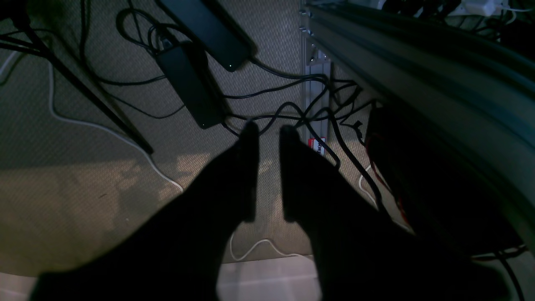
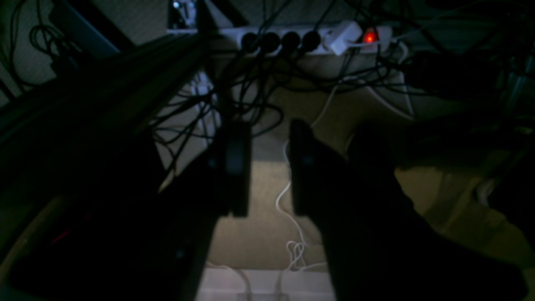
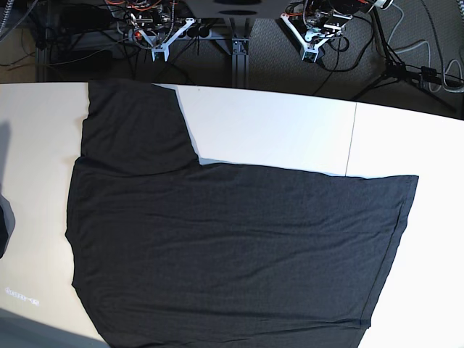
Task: Fold the T-shirt properly
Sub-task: 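Move both grippers out from rest toward the black T-shirt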
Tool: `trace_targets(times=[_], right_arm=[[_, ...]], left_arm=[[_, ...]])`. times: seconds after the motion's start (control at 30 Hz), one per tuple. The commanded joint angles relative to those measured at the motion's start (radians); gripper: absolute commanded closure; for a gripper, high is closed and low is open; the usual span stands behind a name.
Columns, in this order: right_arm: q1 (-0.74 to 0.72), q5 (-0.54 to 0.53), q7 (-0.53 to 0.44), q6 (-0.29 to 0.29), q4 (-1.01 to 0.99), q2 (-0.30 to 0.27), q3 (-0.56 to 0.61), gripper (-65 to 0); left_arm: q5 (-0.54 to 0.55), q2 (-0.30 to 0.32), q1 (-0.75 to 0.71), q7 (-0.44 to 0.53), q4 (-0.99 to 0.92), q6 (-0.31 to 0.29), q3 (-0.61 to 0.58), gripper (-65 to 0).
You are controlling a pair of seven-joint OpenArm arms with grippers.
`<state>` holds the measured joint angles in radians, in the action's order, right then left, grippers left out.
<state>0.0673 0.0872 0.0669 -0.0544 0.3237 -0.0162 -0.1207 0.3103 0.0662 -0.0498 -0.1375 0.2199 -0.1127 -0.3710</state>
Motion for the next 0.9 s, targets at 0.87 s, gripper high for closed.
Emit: trace_targets(times=[0.87], right_arm=[[0.103,0.003,0.008,-0.024,0.127,-0.022,0.001,-16.9]], left_arm=[[-0.016,0.021,-0.006,-0.024,0.008,-0.28,0.001,-12.3]])
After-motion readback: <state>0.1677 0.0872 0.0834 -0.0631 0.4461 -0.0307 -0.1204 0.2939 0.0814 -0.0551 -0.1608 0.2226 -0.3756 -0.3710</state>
